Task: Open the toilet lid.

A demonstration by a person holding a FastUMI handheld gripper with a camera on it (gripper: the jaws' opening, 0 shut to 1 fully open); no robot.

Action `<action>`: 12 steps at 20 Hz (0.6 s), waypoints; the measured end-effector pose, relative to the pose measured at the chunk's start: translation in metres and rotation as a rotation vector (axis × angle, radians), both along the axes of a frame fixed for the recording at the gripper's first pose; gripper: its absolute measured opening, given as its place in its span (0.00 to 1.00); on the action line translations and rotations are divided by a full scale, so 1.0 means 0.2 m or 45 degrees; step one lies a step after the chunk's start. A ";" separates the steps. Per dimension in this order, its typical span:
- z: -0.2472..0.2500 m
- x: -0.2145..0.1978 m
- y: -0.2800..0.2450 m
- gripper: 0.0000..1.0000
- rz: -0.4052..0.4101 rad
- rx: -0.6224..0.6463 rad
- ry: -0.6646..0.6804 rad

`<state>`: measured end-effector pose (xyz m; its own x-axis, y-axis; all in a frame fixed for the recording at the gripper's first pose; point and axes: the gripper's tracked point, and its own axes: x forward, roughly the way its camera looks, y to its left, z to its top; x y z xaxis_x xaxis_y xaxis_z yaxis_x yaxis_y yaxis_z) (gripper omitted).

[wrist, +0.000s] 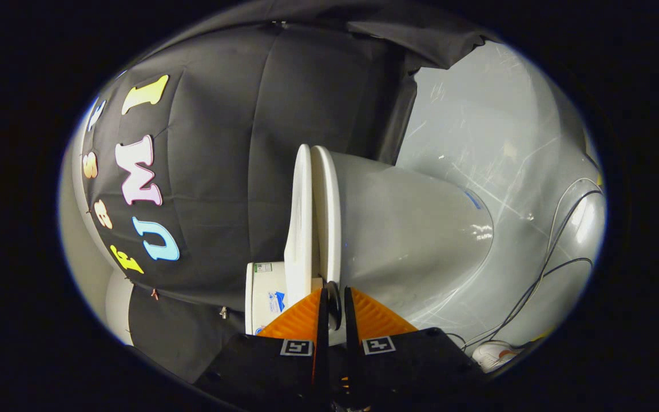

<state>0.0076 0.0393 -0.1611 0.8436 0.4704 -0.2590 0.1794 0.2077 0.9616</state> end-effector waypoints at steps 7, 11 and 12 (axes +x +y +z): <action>0.01 -0.01 -0.04 0.06 -0.011 -0.008 0.008; 0.03 -0.01 -0.04 0.05 -0.018 -0.038 0.018; 0.04 -0.01 -0.03 0.05 -0.021 -0.042 0.019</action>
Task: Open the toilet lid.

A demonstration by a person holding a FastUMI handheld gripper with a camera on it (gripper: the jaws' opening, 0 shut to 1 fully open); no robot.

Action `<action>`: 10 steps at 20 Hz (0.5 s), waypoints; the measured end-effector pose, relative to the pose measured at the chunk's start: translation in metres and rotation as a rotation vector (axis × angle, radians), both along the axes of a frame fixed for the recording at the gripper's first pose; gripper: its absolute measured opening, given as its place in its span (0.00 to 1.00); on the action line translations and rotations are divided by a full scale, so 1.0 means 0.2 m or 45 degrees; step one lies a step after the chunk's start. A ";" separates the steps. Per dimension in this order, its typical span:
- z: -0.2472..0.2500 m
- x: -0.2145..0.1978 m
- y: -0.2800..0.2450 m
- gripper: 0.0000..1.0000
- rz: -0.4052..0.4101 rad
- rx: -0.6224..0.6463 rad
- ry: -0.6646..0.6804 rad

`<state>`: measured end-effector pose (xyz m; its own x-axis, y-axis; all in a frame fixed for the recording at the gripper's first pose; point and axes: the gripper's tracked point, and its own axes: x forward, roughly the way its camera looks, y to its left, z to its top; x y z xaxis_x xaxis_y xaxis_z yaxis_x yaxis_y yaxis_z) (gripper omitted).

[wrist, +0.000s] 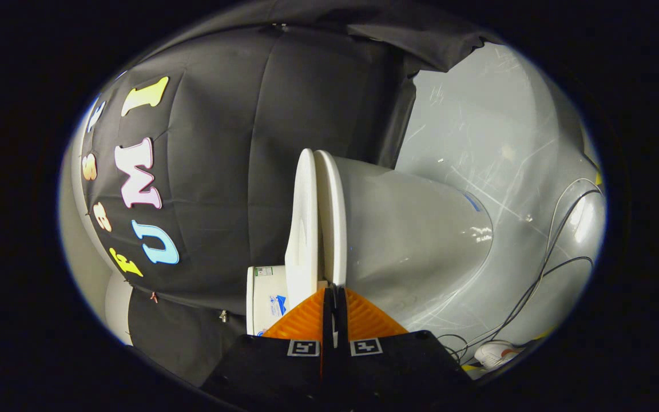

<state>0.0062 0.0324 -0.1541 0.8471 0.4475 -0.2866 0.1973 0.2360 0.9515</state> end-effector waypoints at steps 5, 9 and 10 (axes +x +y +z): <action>0.05 0.00 0.01 0.05 0.001 -0.045 -0.018; 0.12 0.01 0.02 0.05 0.005 -0.133 -0.043; 0.16 0.01 0.02 0.05 0.007 -0.154 -0.055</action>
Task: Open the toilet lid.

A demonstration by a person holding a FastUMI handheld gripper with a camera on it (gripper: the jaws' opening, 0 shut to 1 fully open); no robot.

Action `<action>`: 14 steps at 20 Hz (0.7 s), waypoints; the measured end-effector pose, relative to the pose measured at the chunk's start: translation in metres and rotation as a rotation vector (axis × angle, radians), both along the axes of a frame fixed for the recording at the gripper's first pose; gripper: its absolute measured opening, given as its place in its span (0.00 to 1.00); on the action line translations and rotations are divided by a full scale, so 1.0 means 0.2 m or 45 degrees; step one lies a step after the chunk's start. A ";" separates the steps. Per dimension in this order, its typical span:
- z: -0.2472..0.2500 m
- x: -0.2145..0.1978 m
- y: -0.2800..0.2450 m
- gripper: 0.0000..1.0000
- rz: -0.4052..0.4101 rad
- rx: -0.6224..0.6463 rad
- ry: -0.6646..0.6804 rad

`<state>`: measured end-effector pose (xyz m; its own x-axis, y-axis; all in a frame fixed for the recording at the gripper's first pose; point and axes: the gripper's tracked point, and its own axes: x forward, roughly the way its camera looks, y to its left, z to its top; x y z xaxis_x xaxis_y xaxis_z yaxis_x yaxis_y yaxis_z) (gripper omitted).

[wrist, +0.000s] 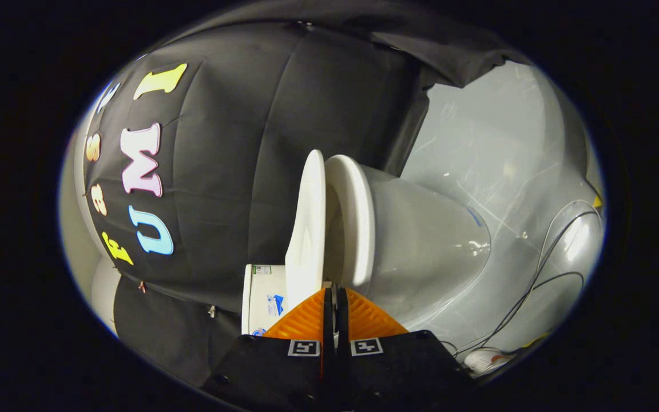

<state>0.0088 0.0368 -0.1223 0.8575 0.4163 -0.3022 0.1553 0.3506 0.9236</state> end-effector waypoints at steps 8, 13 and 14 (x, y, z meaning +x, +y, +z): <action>0.22 0.00 0.05 0.05 0.013 -0.150 -0.048; 0.40 0.02 0.13 0.05 0.023 -0.196 -0.080; 0.45 0.01 0.15 0.05 0.027 -0.218 -0.097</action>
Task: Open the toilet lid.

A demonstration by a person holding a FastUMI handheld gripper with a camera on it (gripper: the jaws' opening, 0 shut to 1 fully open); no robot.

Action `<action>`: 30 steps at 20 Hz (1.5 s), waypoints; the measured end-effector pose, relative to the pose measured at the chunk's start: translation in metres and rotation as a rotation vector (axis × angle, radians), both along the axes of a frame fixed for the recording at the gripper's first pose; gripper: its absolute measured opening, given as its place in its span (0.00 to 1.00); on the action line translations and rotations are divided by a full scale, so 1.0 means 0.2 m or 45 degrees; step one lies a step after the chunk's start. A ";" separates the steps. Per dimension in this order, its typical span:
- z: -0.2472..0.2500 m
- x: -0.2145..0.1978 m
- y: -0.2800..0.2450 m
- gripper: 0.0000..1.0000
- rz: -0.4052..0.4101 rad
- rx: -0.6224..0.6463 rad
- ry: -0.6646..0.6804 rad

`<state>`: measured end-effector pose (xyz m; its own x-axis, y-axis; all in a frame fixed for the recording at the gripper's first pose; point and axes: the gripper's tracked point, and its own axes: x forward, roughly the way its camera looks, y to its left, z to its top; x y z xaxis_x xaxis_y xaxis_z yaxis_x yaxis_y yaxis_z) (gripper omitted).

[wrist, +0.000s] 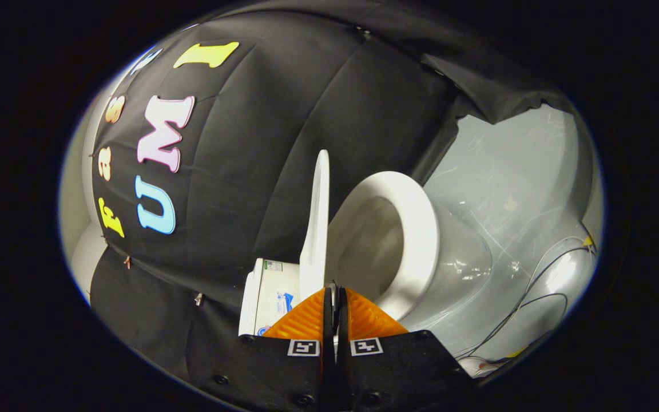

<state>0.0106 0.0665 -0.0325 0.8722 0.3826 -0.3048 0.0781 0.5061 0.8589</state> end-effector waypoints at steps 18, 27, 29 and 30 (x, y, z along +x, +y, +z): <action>0.55 -0.03 0.43 0.07 0.001 -0.454 -0.078; 0.68 -0.04 0.63 0.07 -0.007 -0.638 -0.086; 0.72 -0.05 0.69 0.07 -0.004 -0.681 -0.091; 0.75 -0.04 0.72 0.07 -0.006 -0.698 -0.094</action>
